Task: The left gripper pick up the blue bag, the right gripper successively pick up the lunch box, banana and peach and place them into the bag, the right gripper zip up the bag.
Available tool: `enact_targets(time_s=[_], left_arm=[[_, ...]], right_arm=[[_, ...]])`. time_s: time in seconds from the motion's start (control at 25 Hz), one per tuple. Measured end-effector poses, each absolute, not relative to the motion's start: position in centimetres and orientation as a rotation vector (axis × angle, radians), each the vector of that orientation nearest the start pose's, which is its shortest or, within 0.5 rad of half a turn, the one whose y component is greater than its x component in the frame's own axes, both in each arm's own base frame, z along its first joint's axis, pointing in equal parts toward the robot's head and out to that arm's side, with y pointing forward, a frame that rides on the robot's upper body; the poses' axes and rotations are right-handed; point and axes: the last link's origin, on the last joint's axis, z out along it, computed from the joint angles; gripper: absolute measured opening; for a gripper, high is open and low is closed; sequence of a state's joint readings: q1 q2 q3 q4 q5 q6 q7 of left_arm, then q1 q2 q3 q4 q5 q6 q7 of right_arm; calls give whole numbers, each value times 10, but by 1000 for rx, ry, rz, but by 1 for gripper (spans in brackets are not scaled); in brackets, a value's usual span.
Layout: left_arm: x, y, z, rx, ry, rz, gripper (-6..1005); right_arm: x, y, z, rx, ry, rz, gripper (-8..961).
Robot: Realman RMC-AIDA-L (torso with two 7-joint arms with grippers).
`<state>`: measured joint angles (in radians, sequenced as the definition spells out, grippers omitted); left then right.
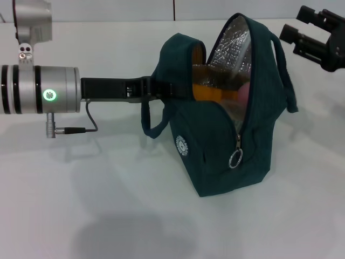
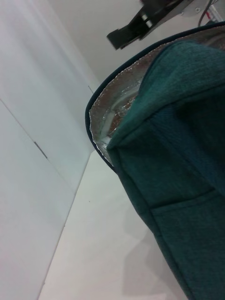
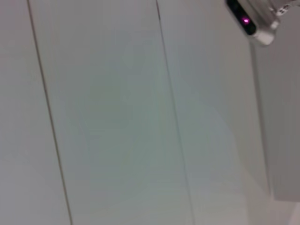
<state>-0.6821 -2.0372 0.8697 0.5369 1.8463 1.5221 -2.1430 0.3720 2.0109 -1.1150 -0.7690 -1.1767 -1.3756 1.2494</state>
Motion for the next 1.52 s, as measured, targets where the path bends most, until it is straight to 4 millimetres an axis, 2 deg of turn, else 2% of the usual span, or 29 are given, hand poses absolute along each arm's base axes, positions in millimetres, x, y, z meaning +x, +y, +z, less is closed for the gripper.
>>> enact_targets(time_s=[0.16,0.2,0.32,0.4,0.6,0.76,1.08,1.52], left_arm=[[-209,361,-14,-2635,-1602,-842,51],[-210,362,-12,-2632,-1597,-837,51],[-211,364,-9,-2628,-1593,-835,52],[-212,365,-7,-2622,-1589,-836,53],[-212,365,-8,-2620,-1590,-842,54],[-211,364,-10,-2621,-1593,-847,56],[-210,365,-11,-2620,-1591,-849,59],[-210,365,-10,-2620,-1585,-850,62]], right_arm=[[229,333,52,-2384,305,1156,598],[230,322,51,-2453,239,1151,617],[233,310,49,-2546,178,1122,687],[238,298,41,-2666,149,1060,734],[247,284,17,-2841,182,930,734],[249,284,0,-2882,228,873,734],[244,294,-19,-2899,313,891,734],[247,290,-25,-2909,358,901,734]])
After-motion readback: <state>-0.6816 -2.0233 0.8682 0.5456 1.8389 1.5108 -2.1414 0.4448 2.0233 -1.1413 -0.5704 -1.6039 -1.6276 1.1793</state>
